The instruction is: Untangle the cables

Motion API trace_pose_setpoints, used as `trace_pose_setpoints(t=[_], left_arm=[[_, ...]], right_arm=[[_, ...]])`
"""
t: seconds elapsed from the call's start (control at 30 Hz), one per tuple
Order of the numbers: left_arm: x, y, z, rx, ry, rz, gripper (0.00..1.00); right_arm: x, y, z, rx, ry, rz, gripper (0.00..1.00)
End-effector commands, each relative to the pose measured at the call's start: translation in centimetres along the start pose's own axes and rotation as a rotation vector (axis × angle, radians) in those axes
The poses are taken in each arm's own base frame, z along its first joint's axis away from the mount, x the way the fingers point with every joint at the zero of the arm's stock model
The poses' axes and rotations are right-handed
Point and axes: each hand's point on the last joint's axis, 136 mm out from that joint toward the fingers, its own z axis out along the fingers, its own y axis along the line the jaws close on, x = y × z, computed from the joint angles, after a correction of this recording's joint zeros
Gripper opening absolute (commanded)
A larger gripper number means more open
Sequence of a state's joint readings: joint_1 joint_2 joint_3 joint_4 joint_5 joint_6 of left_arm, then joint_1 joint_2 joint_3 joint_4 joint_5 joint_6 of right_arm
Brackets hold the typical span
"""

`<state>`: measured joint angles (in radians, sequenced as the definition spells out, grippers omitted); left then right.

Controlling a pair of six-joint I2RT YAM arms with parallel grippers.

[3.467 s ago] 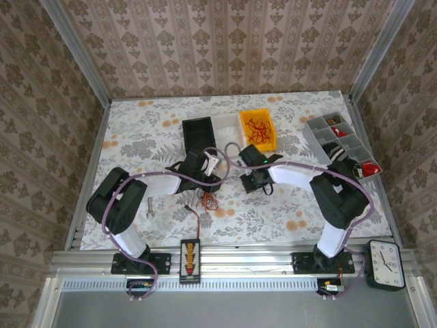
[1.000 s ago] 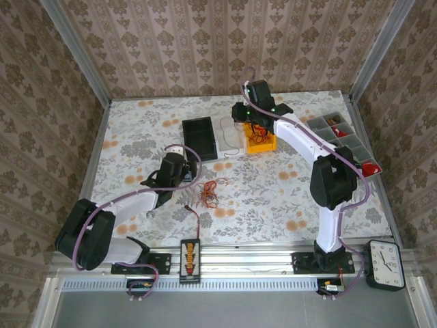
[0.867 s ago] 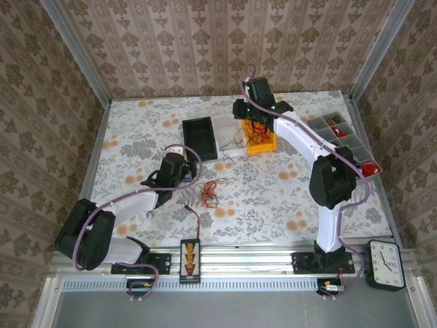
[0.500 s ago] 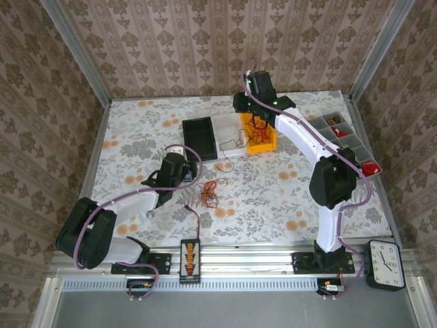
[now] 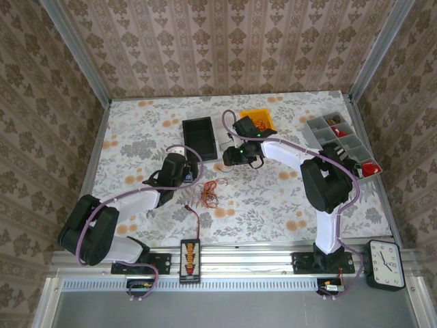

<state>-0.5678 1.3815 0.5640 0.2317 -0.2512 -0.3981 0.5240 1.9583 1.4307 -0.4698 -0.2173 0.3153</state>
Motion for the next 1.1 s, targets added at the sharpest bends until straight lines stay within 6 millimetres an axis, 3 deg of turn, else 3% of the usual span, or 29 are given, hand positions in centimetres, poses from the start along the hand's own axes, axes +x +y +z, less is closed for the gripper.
trace_pose_setpoints(t=[0.0,0.33,0.4,0.53,0.67,0.83,1.07], left_arm=[[-0.8,-0.6,0.2,0.02,-0.015,-0.029,0.67],[-1.1,-1.0,0.2,0.026,-0.014,-0.028,0.67],[-1.1,-1.1,0.1,0.026,-0.012,-0.025,0.67],[-1.1,-1.1,0.1,0.027,-0.012,-0.025,0.67],[-1.0,-1.1,0.1,0.025,-0.01,-0.027,0.67],[-0.7,-1.2,0.4,0.028,-0.001,-0.025,0.67],[-0.7,-1.5,0.5,0.034,0.001,-0.023,0.67]], right_arm=[[0.0,0.0,-0.5,-0.002,0.002,-0.036,0.5],[-1.2,0.3,1.7,-0.022,-0.006,-0.048,0.43],[-1.4,0.5,1.8,-0.03,-0.022,-0.049,0.37],[-2.0,0.6,1.0,-0.021,-0.052,-0.059,0.15],[-2.8,0.6,-1.1,0.007,-0.092,-0.089,0.07],[-5.5,0.0,-3.8,0.036,-0.152,-0.103,0.06],[-10.5,-0.6,-4.0,0.034,-0.206,-0.106,0.07]])
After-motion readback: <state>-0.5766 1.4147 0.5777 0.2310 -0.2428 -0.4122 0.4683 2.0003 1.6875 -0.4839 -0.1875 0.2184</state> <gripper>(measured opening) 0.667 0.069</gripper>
